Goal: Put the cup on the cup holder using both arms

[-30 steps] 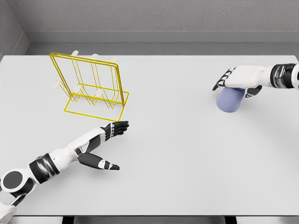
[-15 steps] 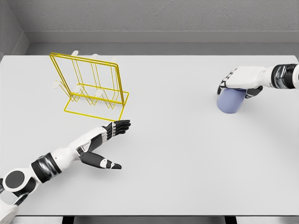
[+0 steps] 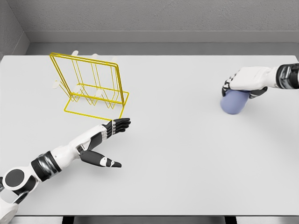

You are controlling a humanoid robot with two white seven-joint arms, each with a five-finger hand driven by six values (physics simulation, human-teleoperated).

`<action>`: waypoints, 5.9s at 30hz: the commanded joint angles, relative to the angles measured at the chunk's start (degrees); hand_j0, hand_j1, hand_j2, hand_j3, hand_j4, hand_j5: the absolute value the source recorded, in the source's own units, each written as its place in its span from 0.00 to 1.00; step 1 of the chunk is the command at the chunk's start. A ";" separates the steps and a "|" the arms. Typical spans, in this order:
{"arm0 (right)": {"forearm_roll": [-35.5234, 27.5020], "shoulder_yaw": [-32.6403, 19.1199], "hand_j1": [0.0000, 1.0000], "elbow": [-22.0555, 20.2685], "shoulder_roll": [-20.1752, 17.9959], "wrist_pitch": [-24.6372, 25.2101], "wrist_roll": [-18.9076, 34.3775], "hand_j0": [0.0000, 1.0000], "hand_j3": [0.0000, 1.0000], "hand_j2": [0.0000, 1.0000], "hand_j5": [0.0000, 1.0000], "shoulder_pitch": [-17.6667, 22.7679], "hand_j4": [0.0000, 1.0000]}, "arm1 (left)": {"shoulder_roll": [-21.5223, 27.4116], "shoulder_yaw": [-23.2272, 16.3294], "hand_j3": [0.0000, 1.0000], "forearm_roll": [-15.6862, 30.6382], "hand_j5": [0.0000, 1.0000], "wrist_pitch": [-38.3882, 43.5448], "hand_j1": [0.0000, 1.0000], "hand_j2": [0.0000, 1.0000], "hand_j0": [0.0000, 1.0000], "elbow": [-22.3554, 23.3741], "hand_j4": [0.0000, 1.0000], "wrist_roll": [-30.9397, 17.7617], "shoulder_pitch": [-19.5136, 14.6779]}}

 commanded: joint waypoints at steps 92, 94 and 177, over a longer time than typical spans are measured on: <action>-23.67 -22.62 1.00 -29.53 0.29 -0.03 -0.02 1.00 1.00 1.00 1.00 11.33 1.00 | -1.21 0.10 1.00 1.03 1.00 0.10 1.00 1.00 1.00 4.38 1.00 0.00 -2.46; -25.08 -31.67 1.00 -29.35 0.21 -0.03 -0.02 1.00 1.00 1.00 1.00 18.10 1.00 | -1.56 0.01 1.00 1.03 1.00 0.10 1.00 1.00 1.00 4.38 1.00 0.00 -2.64; -32.38 -56.82 1.00 -13.71 8.91 -0.03 -0.02 1.00 1.00 1.00 1.00 39.64 1.00 | -10.61 5.46 0.61 0.68 0.61 6.43 0.61 0.61 0.61 -3.18 0.61 0.97 -5.45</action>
